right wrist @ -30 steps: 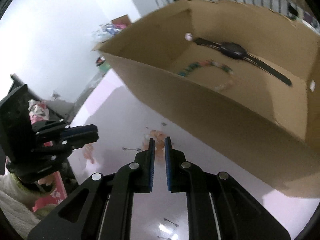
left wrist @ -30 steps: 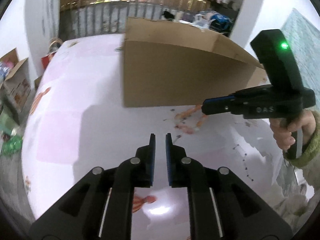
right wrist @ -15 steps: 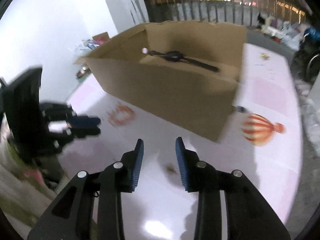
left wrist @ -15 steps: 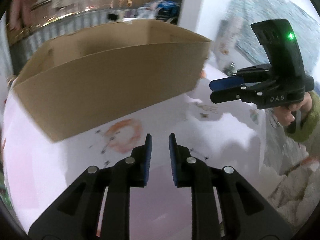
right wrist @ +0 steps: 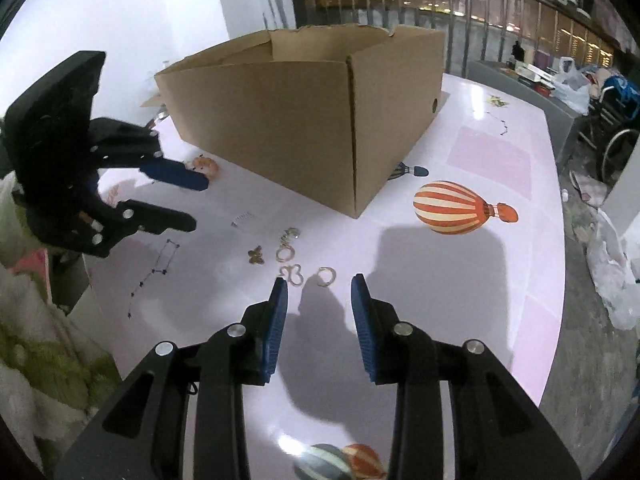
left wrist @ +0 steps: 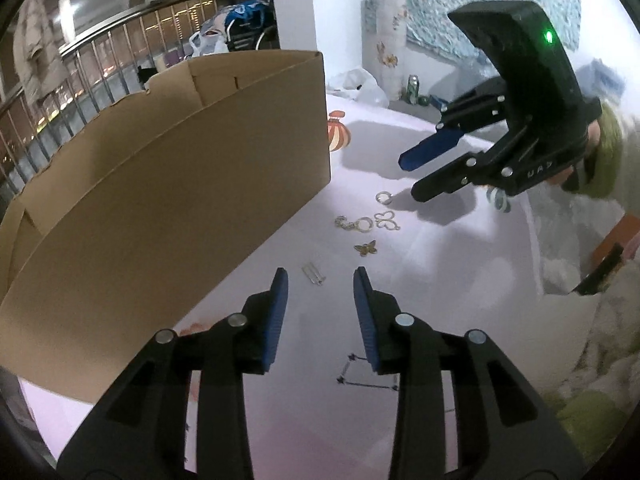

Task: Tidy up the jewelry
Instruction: 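Lower the left gripper onto the small silver tag charm and close it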

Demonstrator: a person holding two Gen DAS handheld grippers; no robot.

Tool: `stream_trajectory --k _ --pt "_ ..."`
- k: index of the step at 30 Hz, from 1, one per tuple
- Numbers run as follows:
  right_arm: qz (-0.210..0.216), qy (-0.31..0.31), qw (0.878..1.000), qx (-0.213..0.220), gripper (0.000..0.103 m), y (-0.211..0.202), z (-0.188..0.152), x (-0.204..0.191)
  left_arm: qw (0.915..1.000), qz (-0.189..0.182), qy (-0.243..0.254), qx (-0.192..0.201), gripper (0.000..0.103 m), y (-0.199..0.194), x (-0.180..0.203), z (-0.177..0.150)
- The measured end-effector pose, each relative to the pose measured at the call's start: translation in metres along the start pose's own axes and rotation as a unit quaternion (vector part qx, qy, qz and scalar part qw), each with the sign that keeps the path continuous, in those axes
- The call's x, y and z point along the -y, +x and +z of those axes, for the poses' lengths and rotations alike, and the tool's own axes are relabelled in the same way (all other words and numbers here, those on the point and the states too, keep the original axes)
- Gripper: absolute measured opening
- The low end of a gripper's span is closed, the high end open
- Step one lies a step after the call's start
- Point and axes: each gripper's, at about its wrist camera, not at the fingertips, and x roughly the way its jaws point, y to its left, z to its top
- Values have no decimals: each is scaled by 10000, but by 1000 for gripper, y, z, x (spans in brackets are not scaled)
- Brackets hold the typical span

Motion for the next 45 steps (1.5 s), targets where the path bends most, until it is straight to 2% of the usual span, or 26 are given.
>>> stream_trajectory --k 6,11,18,20,29,31,45 --pt "135 -281 9995 -27 32 4 2 2 9997 8 167 -164 31 8 -1 -1" --pt "190 -427 9989 -41 31 9 4 3 9996 3 145 -257 17 13 -3 -1" --pt "247 -376 9990 -12 28 14 3 8 9993 17 169 -340 13 21 0 2" --pt "252 -390 9989 -24 28 14 2 9 9993 6 172 -340 7 21 0 2" --pt "221 -450 9987 -64 27 13 1 9 9991 34 255 -348 4 17 -2 -2" --pt "195 -482 9986 -57 27 13 0 9 9991 43 261 -346 0 15 -3 -3" --pt "146 -497 9987 11 27 5 -1 9 9995 65 243 -209 0 7 2 -4"
